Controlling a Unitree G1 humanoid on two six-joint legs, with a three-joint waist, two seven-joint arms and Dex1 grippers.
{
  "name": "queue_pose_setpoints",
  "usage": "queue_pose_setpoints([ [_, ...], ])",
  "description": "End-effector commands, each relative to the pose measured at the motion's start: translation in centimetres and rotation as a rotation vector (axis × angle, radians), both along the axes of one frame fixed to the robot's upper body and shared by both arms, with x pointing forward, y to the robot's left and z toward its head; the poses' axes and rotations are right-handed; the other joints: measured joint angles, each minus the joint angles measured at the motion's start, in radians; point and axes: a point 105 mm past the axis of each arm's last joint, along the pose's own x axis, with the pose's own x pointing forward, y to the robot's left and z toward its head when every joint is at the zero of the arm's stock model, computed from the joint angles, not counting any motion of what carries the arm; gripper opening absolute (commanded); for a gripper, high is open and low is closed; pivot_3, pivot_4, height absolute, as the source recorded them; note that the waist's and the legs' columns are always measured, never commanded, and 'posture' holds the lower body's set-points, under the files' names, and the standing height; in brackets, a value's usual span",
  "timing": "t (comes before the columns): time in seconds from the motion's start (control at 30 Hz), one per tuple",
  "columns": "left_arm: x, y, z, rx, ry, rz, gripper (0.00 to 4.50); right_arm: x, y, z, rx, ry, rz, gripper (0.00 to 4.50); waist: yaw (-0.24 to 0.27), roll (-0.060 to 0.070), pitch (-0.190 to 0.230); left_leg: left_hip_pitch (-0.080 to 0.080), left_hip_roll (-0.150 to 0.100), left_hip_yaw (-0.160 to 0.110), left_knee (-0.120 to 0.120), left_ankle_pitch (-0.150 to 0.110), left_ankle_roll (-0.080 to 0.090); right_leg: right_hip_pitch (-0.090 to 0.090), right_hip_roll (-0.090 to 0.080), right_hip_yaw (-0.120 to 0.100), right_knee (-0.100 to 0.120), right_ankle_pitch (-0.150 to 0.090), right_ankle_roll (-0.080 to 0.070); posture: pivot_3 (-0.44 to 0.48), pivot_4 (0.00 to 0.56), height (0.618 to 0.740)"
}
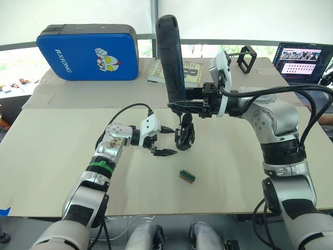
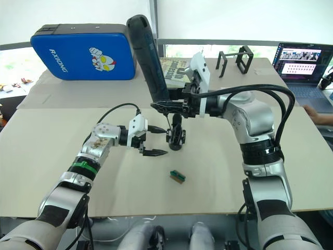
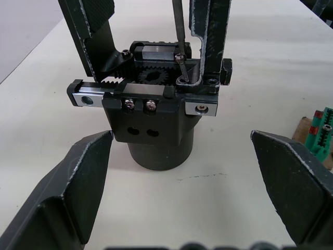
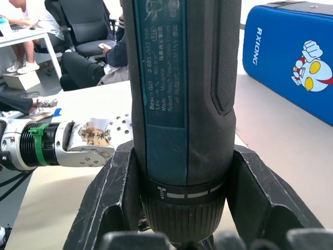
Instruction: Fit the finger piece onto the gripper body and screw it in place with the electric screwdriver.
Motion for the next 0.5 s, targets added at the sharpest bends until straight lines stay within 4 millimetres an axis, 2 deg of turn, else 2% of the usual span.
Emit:
queue_pose_setpoints([
  [0.03, 0.20, -0.38, 1.40, -0.017, -0.054, -0.014, 4.50, -0.94, 0.07, 1.89, 0.023, -0.111, 0.026, 1.92, 0.000, 0.000, 0.000, 0.000, 0.000, 0.000, 0.000, 0.000, 0.000, 0.000, 0.000, 0.000, 0.000, 0.000, 0.000, 0.000, 0.150, 0.740],
  [0.5, 0.23, -0.39, 1.40, -0.017, -0.056, -0.011, 4.50, -0.89, -0.05, 1.35, 0.015, -0.109, 0.028, 1.92, 0.000, 0.000, 0.000, 0.000, 0.000, 0.000, 0.000, 0.000, 0.000, 0.000, 0.000, 0.000, 0.000, 0.000, 0.000, 0.000, 0.150, 0.740],
])
